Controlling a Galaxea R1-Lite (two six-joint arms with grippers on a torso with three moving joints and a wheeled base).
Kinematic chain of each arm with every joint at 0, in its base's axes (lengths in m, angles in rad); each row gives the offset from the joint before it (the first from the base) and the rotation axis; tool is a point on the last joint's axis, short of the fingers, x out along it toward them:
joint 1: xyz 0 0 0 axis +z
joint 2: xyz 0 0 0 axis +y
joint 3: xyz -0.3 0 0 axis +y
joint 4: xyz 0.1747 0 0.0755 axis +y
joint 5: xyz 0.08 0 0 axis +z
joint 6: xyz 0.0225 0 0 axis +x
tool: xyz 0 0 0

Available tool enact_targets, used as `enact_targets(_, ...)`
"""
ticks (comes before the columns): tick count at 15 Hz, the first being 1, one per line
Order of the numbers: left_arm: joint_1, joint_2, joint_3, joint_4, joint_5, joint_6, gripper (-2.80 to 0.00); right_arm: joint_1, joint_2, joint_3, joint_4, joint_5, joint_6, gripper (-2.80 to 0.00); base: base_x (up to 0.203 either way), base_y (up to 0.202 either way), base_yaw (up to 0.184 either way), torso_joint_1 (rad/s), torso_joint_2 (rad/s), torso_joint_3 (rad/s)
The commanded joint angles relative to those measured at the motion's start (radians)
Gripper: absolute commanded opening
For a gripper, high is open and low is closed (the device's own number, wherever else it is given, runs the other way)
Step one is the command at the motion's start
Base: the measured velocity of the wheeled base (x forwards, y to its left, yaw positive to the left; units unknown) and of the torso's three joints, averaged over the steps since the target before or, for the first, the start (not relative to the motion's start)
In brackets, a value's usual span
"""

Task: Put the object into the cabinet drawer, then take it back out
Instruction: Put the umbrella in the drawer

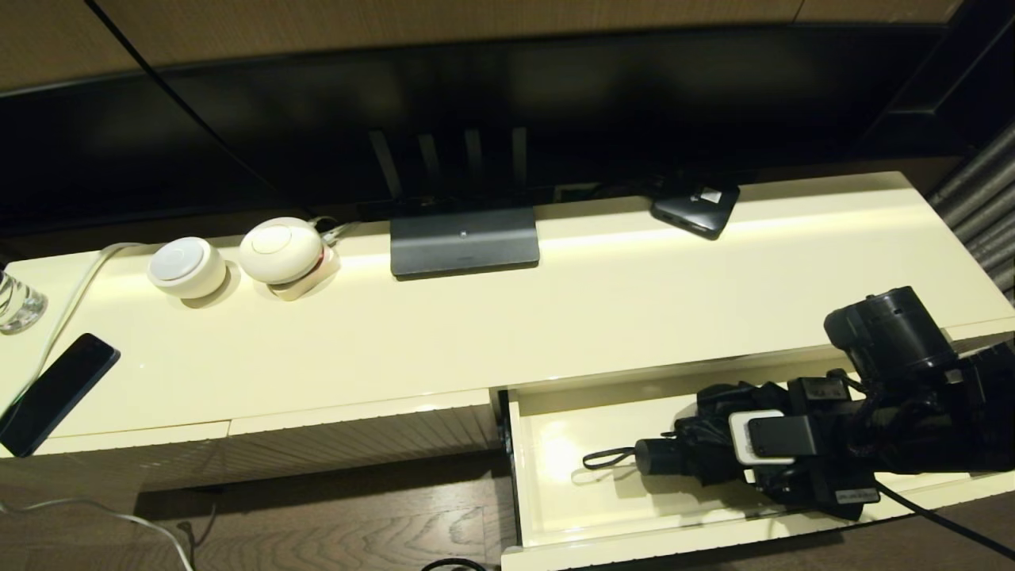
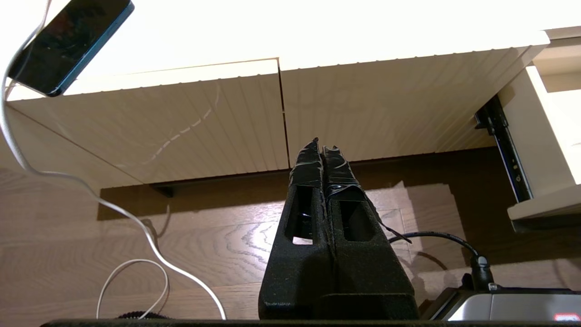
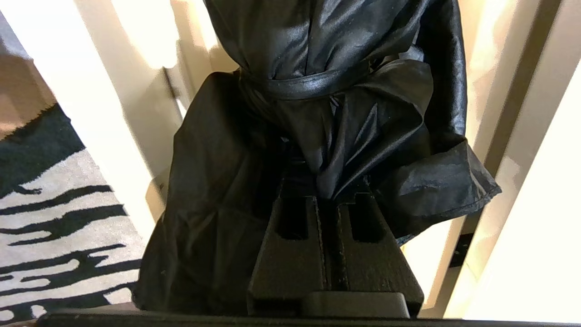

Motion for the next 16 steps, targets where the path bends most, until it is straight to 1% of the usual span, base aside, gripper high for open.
enact_targets(1, 0.000, 0.001, 0.003, 0.000, 0.000, 0.000, -2.80, 0.004, 0.033, 0.006, -0.011, 0.003, -0.003, -2.80, 0.000, 0.000, 0.000, 0.000, 0.00, 0.000)
enact_targets(2, 0.000, 0.001, 0.003, 0.000, 0.000, 0.000, -2.80, 0.004, 0.030, 0.006, -0.011, 0.009, -0.004, 0.00, 0.000, 0.000, 0.000, 0.000, 0.00, 0.000)
enact_targets(5, 0.000, 0.001, 0.003, 0.000, 0.000, 0.000, -2.80, 0.004, 0.010, 0.003, -0.009, 0.009, -0.007, 0.00, 0.000, 0.000, 0.000, 0.000, 0.00, 0.000)
enact_targets(9, 0.000, 0.001, 0.003, 0.000, 0.000, 0.000, -2.80, 0.016, -0.092, 0.002, 0.014, 0.010, -0.008, 0.00, 0.000, 0.000, 0.000, 0.000, 0.00, 0.000)
enact_targets(11, 0.000, 0.001, 0.003, 0.000, 0.000, 0.000, -2.80, 0.032, -0.182, -0.011, 0.088, 0.010, -0.009, 0.00, 0.000, 0.000, 0.000, 0.000, 0.00, 0.000)
enact_targets(13, 0.000, 0.001, 0.003, 0.000, 0.000, 0.000, -2.80, 0.043, -0.284, -0.021, 0.224, 0.010, -0.013, 0.00, 0.000, 0.000, 0.000, 0.000, 0.00, 0.000)
enact_targets(14, 0.000, 0.001, 0.003, 0.000, 0.000, 0.000, -2.80, 0.049, -0.320, -0.019, 0.280, 0.011, -0.014, -2.80, 0.000, 0.000, 0.000, 0.000, 0.00, 0.000)
enact_targets(16, 0.000, 0.001, 0.003, 0.000, 0.000, 0.000, -2.80, 0.068, -0.374, 0.004, 0.353, 0.011, -0.009, -2.80, 0.000, 0.000, 0.000, 0.000, 0.00, 0.000)
